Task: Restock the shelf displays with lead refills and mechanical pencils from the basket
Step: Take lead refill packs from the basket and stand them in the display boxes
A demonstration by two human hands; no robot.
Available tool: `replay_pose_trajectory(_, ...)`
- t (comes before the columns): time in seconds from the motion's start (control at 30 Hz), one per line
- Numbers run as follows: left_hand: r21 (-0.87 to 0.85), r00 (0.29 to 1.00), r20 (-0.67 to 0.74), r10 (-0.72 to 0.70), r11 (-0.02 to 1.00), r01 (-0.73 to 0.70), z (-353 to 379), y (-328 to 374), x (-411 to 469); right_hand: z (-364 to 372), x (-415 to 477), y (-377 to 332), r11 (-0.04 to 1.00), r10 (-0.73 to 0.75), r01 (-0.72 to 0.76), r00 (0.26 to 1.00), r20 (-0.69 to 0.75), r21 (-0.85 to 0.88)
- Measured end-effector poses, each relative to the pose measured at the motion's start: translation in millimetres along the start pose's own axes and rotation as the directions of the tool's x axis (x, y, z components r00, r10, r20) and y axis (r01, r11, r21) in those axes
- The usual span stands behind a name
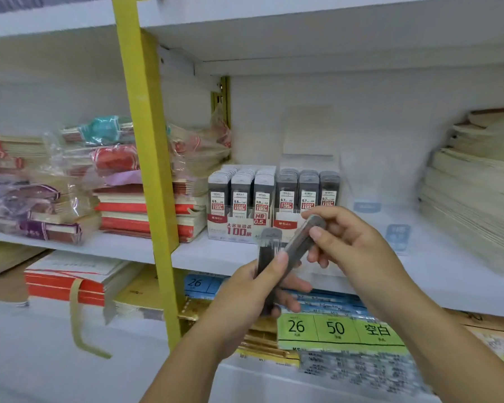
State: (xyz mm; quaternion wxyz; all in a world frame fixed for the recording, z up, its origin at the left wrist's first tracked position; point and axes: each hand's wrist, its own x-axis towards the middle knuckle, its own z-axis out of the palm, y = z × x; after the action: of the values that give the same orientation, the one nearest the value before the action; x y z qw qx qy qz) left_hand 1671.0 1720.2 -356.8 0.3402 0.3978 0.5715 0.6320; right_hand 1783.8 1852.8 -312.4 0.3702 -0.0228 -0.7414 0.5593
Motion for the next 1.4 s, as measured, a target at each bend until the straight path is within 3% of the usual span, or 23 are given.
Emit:
replay_pose_trajectory(0.1, 0.009, 1.0, -0.009, 0.003, 1.0, -0.003, 2.9, -2.1, 0.2, -2.6, -1.6, 2.9, 0.999, 0.029, -0.03, 0.999, 0.043, 0.021)
replay_pose_trajectory(0.5, 0.086, 0.978, -0.198, 0.072, 0.995, -0.055, -0.5, -9.6, 4.1, -3.6, -5.3, 15.2, 0.99, 0.116, -0.119, 0.993, -0.033, -0.082)
replay_pose_trajectory(0.7, 0.07, 0.984, -0.154, 0.091, 0.994, -0.081, -3.9, -9.8, 5.7, 5.9, -6.0, 8.9, 0.99, 0.114, -0.121, 0.989, -0.091, -0.072)
replay_pose_trajectory(0.87, 0.067, 0.975, -0.18, 0.129, 0.991, -0.119, -10.6, -0.8, 10.6, -9.1, 14.3, -21.7, 0.975, -0.136, 0.095, 0.97, -0.204, -0.2)
replay_pose_trajectory(0.97, -0.037, 0.964, -0.24, 0.117, 0.991, -0.129, -18.1, 5.8, 14.3, -28.8, 48.2, -44.0, 0.835, -0.308, 0.198, 0.941, -0.138, -0.514)
replay_pose_trajectory(1.1, -0.124, 0.947, -0.279, 0.161, 0.971, -0.202, -23.2, 8.7, 15.1, -36.3, 86.6, -48.8, 0.512, -0.337, 0.211, 0.941, 0.031, -0.832)
replay_pose_trajectory(1.17, -0.152, 0.939, -0.297, 0.172, 0.963, -0.224, -24.0, 7.9, 15.9, -35.7, 97.9, -42.5, 0.392, -0.278, 0.213, 0.955, 0.105, -0.895)
replay_pose_trajectory(1.23, -0.155, 0.933, -0.315, 0.173, 0.961, -0.231, -24.3, 5.8, 16.5, -33.9, 104.0, -34.1, 0.348, -0.224, 0.227, 0.962, 0.154, -0.91)
replay_pose_trajectory(1.4, -0.11, 0.941, -0.281, 0.189, 0.968, -0.227, -20.1, 3.6, 15.5, -29.4, 105.7, -11.3, 0.239, -0.102, 0.12, 0.99, 0.098, -0.964)
